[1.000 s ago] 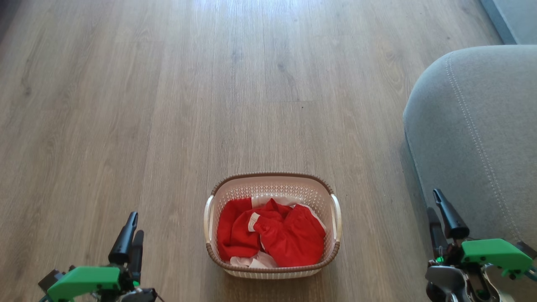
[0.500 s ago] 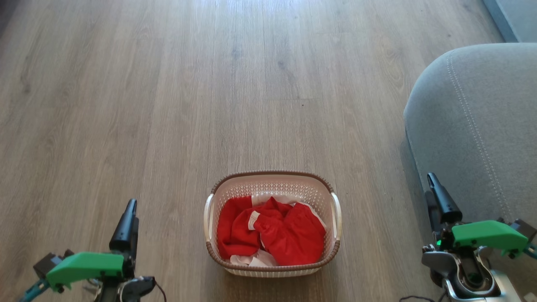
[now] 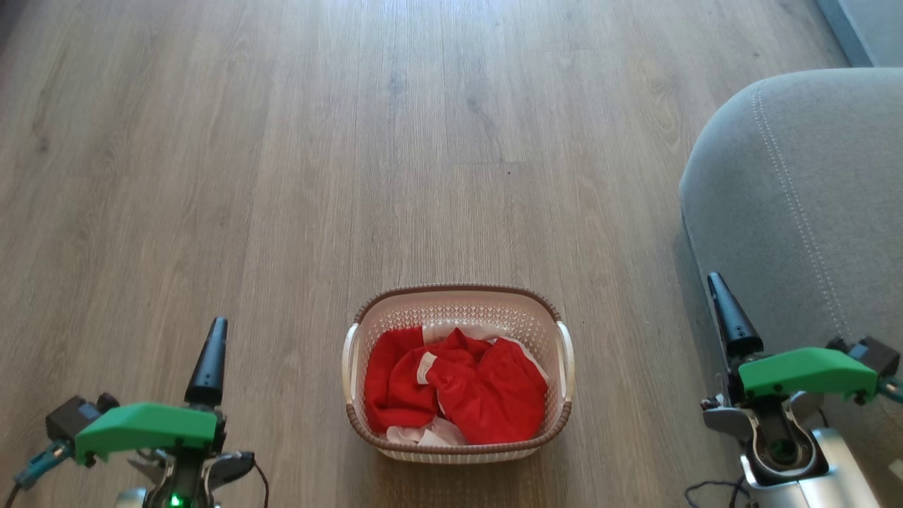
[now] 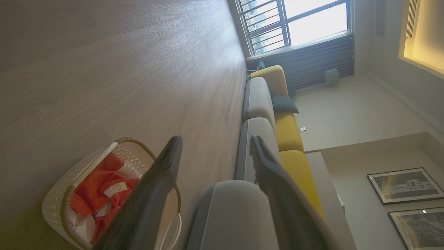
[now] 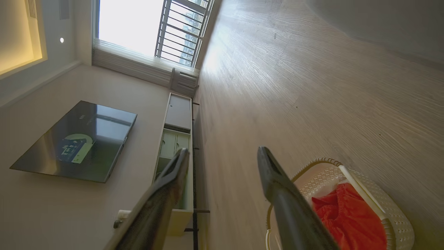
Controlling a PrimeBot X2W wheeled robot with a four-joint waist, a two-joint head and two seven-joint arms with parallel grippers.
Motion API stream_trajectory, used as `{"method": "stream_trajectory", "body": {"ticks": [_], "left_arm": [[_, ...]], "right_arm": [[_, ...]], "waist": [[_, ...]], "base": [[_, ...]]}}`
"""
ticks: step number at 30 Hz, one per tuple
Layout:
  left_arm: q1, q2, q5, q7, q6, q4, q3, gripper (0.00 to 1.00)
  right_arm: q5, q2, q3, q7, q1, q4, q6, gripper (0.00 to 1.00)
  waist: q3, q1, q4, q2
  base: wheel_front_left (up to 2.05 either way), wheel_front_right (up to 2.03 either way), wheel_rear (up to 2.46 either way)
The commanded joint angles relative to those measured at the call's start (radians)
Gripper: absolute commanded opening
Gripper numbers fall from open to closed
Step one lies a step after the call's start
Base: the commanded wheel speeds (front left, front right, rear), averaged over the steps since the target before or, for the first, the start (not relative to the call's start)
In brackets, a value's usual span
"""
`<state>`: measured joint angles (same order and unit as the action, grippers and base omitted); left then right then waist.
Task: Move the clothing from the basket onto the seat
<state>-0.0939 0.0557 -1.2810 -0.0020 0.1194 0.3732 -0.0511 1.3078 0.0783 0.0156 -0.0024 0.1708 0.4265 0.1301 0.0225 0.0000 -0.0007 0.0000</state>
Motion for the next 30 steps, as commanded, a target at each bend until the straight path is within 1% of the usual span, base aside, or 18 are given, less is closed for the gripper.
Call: {"method": "stream_trajectory", "body": {"ticks": [1,10,11,30], "left_arm": [[-0.067,0.021,0.033,-0.015,0.004,-0.032,-0.01,1.0],[-0.093,0.028,0.159,-0.041,0.004,-0.023,-0.009,1.0],[-0.093,0.028,0.159,-0.041,0.004,-0.023,-0.009,1.0],[-0.145,0.041,0.416,-0.097,0.006,-0.01,-0.01,1.0]], "right_arm": [[-0.032,0.023,-0.016,-0.013,0.071,-0.028,0.0,1.0],[-0.151,0.033,-0.049,-0.039,0.109,-0.006,0.0,1.0],[-0.151,0.033,-0.049,-0.039,0.109,-0.006,0.0,1.0],[-0.372,0.057,-0.135,-0.095,0.2,0.063,0.001,1.0]], "waist": [[0.001,0.0,0.0,0.0],[0.005,0.0,-0.001,0.0],[0.005,0.0,-0.001,0.0],[0.02,0.0,-0.003,0.0]], "base": [[0.0,0.0,0.0],[0.0,0.0,0.0],[0.0,0.0,0.0],[0.0,0.0,0.0]]}}
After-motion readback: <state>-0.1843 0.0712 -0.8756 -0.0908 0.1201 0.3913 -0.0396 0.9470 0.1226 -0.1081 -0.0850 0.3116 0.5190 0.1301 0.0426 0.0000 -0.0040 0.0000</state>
